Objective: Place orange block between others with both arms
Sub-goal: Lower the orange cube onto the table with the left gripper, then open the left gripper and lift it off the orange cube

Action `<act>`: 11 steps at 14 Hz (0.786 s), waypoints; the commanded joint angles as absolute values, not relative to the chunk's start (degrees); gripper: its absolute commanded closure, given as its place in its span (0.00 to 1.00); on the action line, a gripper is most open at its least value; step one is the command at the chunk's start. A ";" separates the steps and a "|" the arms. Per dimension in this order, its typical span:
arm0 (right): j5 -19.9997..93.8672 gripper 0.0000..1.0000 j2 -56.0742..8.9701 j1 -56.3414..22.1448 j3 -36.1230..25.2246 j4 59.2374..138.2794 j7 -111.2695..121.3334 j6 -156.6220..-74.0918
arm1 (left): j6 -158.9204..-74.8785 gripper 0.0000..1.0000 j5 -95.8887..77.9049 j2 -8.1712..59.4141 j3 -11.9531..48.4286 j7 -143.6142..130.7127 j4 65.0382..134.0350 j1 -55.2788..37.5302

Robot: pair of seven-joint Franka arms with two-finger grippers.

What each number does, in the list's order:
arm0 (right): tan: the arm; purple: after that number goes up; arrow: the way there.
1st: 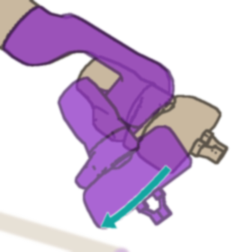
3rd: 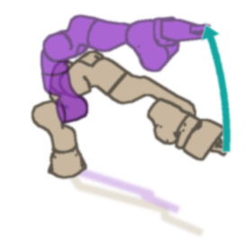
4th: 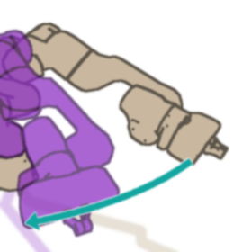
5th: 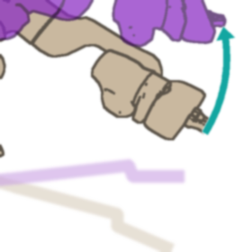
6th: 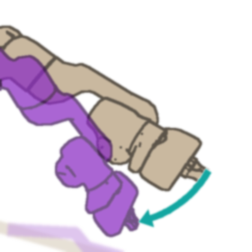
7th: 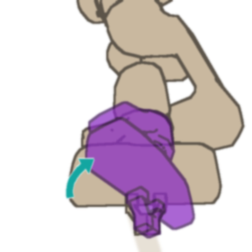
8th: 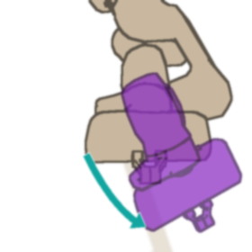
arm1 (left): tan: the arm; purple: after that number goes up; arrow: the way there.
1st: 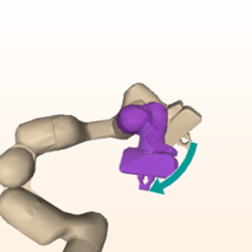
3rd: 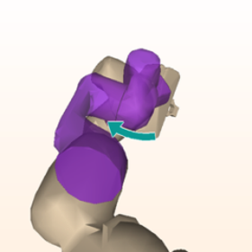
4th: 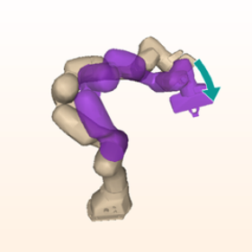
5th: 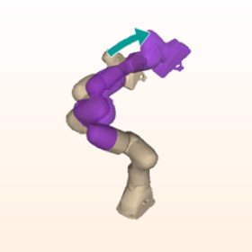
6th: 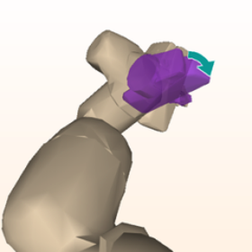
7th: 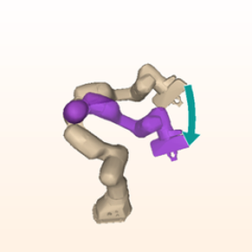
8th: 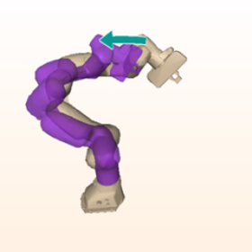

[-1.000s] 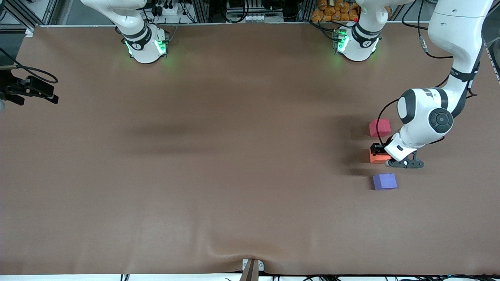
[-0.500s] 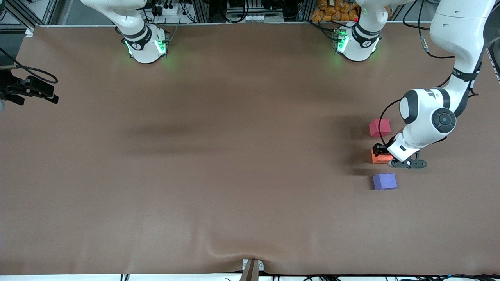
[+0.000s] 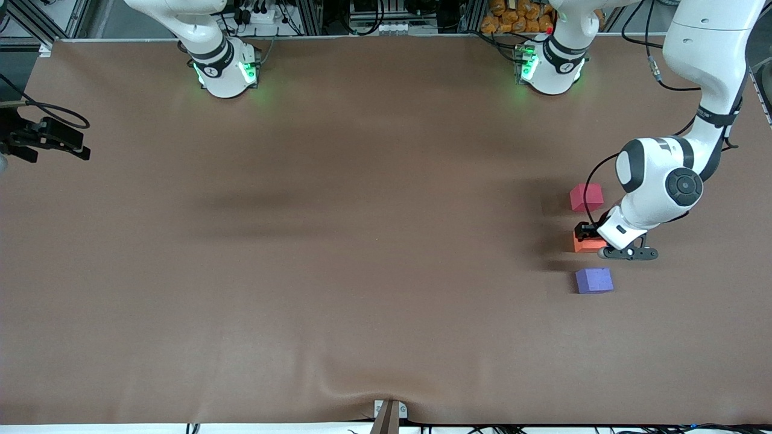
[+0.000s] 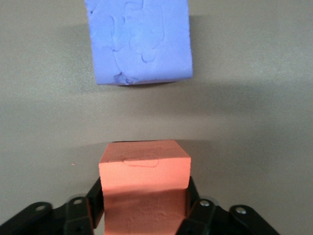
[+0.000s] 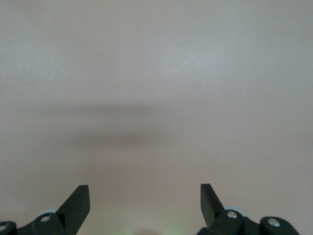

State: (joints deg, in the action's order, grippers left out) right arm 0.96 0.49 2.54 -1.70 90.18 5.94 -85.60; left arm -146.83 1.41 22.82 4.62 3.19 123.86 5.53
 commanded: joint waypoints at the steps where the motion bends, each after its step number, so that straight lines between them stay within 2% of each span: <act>1: 1.76 0.00 0.09 3.34 -1.14 89.21 6.59 -84.99 | -147.83 0.00 1.32 22.42 5.10 3.87 123.23 5.45; 5: 1.76 0.00 0.09 3.25 -1.05 89.21 6.59 -84.99 | -145.73 0.00 1.23 19.00 5.10 3.61 121.12 6.06; 7: 1.76 0.00 0.09 3.25 -1.05 89.21 6.59 -85.08 | -141.18 0.00 1.14 16.27 5.01 3.52 119.11 6.15; 9: 1.76 0.00 0.09 3.25 -1.05 89.30 6.59 -85.08 | -132.68 0.00 1.14 13.64 4.83 3.69 114.11 7.20; 11: 1.76 0.00 0.09 3.16 -1.05 89.21 6.59 -85.08 | -119.78 0.00 1.06 11.79 4.83 3.78 106.21 8.43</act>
State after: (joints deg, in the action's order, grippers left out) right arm 0.97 0.45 2.54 -1.55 90.18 5.95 -85.60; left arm -130.17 1.40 14.23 4.62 3.18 112.41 6.94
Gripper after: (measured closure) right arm 0.000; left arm 0.000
